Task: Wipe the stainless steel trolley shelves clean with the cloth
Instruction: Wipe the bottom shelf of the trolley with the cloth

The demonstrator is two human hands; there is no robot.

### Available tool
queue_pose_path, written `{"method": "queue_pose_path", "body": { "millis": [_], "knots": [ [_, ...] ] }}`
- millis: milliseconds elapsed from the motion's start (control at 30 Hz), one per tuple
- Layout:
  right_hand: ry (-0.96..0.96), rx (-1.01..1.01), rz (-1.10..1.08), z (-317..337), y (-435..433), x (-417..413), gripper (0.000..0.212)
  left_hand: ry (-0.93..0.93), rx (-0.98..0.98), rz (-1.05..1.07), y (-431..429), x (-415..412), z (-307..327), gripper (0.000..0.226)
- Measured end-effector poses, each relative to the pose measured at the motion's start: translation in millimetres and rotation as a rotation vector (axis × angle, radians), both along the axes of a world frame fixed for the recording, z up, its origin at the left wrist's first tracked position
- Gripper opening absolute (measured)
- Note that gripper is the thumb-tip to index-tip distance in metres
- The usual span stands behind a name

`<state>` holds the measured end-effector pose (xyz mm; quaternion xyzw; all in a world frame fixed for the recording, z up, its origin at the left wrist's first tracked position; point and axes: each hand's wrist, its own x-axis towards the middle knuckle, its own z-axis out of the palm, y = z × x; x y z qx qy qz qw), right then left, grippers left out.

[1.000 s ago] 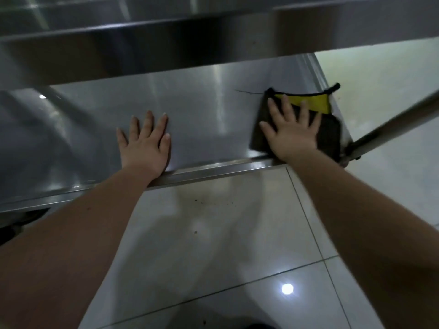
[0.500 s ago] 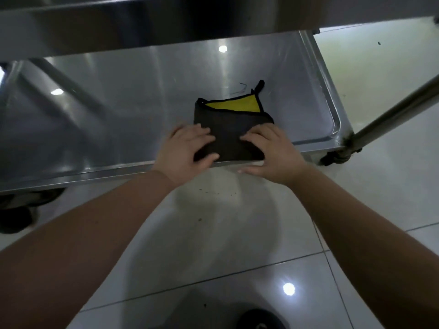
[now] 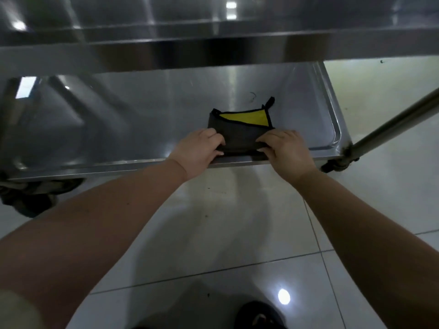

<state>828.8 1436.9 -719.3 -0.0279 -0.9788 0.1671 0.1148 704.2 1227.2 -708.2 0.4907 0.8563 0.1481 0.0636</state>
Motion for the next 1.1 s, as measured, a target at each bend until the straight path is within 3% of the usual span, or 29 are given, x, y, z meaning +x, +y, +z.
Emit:
{"method": "queue_pose_path", "body": {
  "millis": [267, 567, 700, 967, 1100],
  "knots": [
    [-0.008, -0.004, 0.079, 95.5, -45.1, -29.6, 0.02, 0.383, 0.089, -0.048, -71.2, -6.6, 88.6, 0.016],
    [-0.401, -0.16, 0.137, 189.4, -143.0, -31.8, 0.02, 0.235, -0.113, 0.031, -166.9, 14.6, 193.5, 0.012],
    [-0.443, -0.266, 0.182, 282.5, -181.9, -24.4, 0.021, 0.147, -0.136, 0.098, -210.9, 29.0, 289.1, 0.012],
    [-0.229, -0.313, 0.488, 545.1, -243.1, -33.2, 0.014, 0.124, -0.066, 0.292, -291.3, 50.7, 568.3, 0.035],
    [-0.132, -0.298, 0.622, 669.5, -281.0, -58.6, 0.015, 0.194, -0.077, 0.454, -329.9, 71.8, 698.2, 0.02]
  ]
}}
